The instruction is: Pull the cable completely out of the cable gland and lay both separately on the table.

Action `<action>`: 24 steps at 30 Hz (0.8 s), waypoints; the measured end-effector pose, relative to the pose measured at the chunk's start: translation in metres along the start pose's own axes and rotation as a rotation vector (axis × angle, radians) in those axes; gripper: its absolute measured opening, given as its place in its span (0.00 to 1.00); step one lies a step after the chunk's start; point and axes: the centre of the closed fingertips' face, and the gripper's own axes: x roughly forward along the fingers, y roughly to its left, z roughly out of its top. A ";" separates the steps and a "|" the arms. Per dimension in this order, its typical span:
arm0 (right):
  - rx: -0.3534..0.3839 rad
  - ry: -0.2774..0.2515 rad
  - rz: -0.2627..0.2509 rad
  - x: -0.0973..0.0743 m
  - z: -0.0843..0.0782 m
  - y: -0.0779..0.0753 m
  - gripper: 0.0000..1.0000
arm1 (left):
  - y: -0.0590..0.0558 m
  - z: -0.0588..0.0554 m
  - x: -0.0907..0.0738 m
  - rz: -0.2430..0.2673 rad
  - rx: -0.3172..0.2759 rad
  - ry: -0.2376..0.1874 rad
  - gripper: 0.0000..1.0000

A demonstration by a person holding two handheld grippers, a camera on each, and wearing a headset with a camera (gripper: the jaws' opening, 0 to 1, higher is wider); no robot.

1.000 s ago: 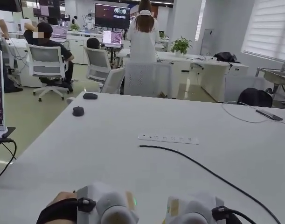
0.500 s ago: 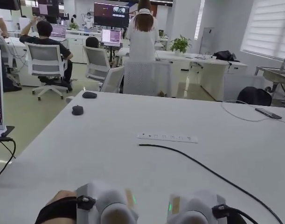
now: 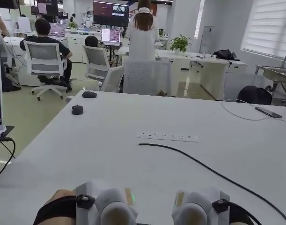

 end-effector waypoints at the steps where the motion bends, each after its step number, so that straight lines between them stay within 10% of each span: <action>1: -0.017 -0.033 0.001 -0.001 0.008 0.001 0.22 | 0.000 0.001 0.000 -0.001 0.000 -0.003 0.16; 6: -0.070 -0.082 0.005 -0.002 0.022 0.008 0.31 | -0.003 0.002 0.000 -0.009 0.010 -0.007 0.16; 11: -0.096 -0.094 0.027 -0.002 0.024 0.013 0.15 | -0.003 0.006 -0.001 -0.011 0.014 -0.027 0.16; 24: 0.014 0.040 -0.023 0.000 -0.010 -0.005 0.03 | 0.004 0.001 -0.002 0.013 -0.014 -0.012 0.17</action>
